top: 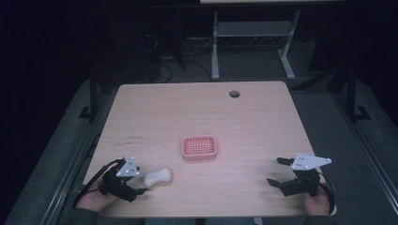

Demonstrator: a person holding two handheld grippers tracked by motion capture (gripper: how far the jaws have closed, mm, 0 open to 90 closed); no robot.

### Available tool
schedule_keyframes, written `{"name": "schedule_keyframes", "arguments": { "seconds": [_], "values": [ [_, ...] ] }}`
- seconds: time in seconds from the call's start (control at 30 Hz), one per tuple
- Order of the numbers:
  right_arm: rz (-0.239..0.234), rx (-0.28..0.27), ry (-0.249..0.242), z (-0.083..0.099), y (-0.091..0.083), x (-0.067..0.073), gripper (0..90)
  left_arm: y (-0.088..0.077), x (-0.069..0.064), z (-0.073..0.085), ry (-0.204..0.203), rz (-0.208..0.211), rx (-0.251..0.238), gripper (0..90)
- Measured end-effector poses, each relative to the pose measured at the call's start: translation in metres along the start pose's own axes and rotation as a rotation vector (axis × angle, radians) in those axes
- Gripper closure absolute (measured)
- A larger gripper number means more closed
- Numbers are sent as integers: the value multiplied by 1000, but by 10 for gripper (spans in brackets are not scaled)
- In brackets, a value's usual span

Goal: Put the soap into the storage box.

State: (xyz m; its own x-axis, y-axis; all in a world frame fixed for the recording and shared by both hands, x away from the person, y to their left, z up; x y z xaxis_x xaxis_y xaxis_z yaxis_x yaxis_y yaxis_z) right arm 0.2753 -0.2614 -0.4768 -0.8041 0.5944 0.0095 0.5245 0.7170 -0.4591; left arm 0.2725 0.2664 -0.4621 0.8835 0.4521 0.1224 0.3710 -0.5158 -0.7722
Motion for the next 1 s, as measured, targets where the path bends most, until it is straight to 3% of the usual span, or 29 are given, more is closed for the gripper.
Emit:
{"name": "schedule_keyframes", "arguments": {
  "seconds": [1.0],
  "values": [
    [-2, -5, 4, 1, 0, 0, 135, 11, 0, -26, 60, 31, 8, 230]
  ]
}}
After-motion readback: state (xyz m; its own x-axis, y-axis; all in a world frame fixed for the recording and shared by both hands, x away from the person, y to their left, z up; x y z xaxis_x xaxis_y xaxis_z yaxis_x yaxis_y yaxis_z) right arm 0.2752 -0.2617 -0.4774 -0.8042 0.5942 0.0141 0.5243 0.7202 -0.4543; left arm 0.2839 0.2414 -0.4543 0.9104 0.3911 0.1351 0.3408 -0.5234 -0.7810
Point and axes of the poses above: each handheld gripper's, and its own axes: y roughly forward along the jaws, z roughly out of its underside, x roughly to its left, the point moved 3 cm from there along y, roughly forward along the jaws, and after that the axes turned 7 degrees about -x, right-handed, at the moved point
